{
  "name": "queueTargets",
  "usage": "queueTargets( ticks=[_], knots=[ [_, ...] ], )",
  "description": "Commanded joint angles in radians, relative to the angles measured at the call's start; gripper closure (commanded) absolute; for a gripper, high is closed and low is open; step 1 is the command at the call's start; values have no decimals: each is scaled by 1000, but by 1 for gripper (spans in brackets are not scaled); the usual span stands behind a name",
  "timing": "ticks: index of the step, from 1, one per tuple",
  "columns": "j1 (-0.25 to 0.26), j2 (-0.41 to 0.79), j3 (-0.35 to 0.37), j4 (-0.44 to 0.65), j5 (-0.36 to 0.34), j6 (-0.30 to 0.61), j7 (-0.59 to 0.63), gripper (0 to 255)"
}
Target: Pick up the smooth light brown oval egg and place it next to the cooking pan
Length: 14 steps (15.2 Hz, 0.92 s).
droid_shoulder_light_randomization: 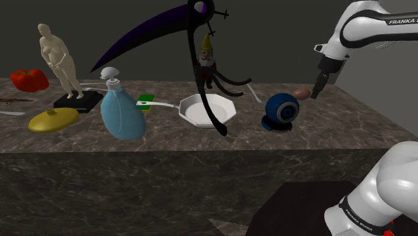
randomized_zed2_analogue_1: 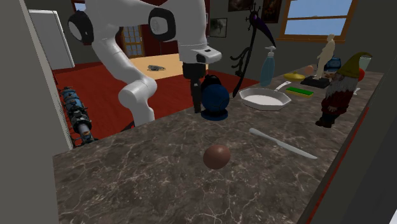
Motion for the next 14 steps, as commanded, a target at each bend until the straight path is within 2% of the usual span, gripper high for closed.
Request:
queueTargets(
  ticks=[1,5,8,11,14],
  knots=[
    [17,61,-68,37,-1,24,-107,0],
    [63,204,-199,148,35,48,-319,0],
    [104,339,-301,250,103,55,-494,0],
    [131,508,-397,370,219,44,-690,0],
    [106,692,-448,498,362,6,-881,0]
  ],
)
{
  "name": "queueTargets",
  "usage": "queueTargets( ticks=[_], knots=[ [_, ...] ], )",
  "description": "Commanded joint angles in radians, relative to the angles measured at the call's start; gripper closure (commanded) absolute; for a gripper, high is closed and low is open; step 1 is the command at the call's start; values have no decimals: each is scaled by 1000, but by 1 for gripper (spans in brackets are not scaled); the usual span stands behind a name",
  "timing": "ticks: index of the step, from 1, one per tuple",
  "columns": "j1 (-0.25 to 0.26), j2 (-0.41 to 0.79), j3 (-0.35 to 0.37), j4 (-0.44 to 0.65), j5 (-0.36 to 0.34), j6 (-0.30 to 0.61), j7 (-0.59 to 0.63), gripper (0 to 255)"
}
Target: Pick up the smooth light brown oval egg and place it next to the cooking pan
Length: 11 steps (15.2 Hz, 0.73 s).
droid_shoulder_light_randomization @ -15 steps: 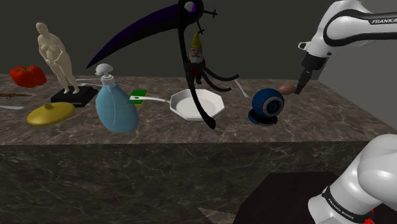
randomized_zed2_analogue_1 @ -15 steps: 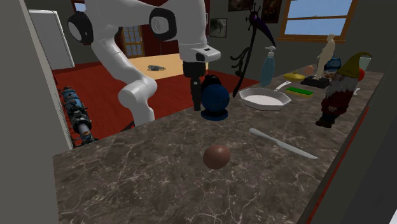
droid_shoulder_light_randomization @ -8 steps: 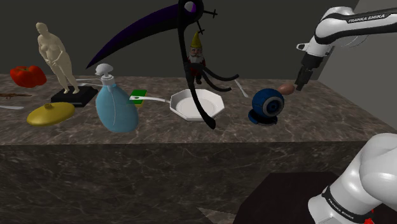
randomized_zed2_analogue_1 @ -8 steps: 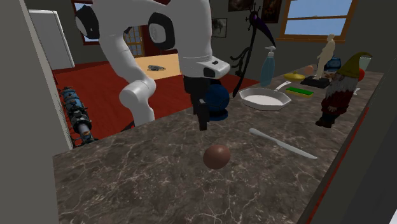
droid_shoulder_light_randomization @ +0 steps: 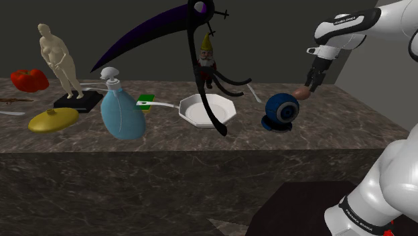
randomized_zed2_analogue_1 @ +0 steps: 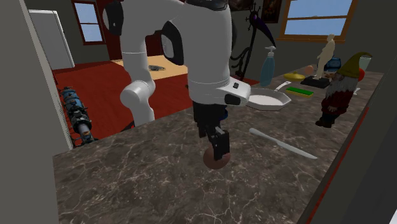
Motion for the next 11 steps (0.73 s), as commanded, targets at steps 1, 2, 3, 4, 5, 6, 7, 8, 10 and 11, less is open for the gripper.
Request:
queueTargets(
  ticks=[1,2,3,4,5,6,7,8,10,11],
  knots=[
    [-14,56,-6,33,47,-5,-66,0],
    [-14,58,-4,20,49,8,-68,0],
    [-14,60,-3,9,51,21,-69,0],
    [-14,62,-1,-3,53,34,-71,0],
    [-13,64,0,-14,56,47,-73,0],
    [-13,67,1,-25,60,59,-75,0],
    [-13,70,2,-36,63,72,-78,0],
    [-13,72,2,-42,65,79,-79,0],
    [-13,72,2,-42,65,79,-79,0],
    [-13,72,2,-42,65,79,-79,0]
  ],
)
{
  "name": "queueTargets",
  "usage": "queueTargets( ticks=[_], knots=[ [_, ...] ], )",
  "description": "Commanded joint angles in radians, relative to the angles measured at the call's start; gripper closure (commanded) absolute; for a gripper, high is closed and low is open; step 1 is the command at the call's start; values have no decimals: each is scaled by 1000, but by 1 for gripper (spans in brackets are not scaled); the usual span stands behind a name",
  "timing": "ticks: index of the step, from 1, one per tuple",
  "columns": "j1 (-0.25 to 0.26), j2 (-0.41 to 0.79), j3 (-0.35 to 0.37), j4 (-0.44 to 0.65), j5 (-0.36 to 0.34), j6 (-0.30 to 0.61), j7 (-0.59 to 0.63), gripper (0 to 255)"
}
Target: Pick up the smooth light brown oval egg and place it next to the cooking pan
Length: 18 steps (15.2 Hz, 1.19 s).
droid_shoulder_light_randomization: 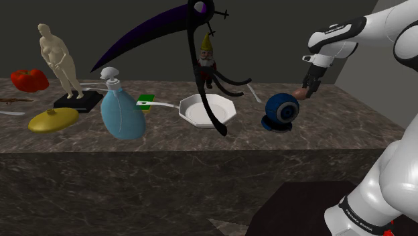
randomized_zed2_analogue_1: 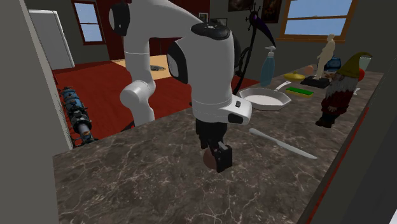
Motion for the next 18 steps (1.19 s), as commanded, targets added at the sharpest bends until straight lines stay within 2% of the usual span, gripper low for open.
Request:
queueTargets(
  ticks=[1,4,5,14,18],
  knots=[
    [0,0,0,-1,0,1,0,0],
    [0,0,0,-1,0,1,0,0],
    [0,0,0,-1,0,1,0,255],
    [0,0,0,-1,0,1,0,255],
    [4,-20,-2,36,-19,-47,18,255]
  ],
)
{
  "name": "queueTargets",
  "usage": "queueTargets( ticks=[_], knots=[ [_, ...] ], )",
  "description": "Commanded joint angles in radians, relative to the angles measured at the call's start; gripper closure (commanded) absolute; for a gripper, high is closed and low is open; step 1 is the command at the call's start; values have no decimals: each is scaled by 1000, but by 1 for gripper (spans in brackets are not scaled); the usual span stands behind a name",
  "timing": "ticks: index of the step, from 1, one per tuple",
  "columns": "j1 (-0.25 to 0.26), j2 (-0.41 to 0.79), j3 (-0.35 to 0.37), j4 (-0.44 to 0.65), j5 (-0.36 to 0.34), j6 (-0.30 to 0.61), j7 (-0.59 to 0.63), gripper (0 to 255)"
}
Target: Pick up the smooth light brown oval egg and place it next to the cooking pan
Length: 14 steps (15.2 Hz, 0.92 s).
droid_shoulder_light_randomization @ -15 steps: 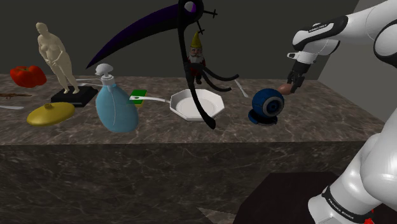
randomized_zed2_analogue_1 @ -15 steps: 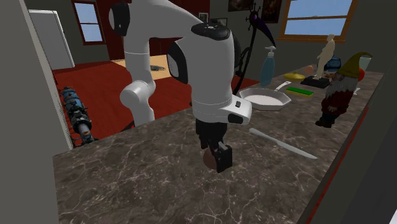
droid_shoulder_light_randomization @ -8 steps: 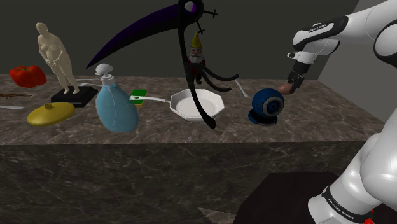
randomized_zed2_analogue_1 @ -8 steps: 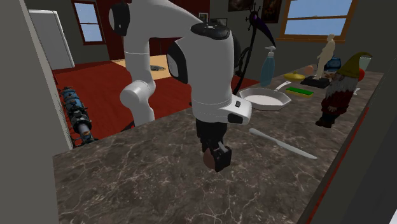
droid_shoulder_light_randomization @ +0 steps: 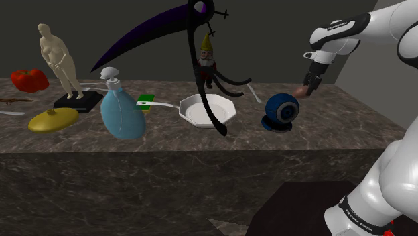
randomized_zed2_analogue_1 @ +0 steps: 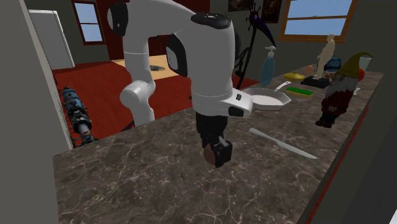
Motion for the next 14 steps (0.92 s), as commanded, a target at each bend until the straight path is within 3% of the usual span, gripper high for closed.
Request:
queueTargets(
  ticks=[1,14],
  knots=[
    [1,-6,-1,21,-6,-25,7,255],
    [3,-33,-3,174,-33,-191,42,255]
  ],
)
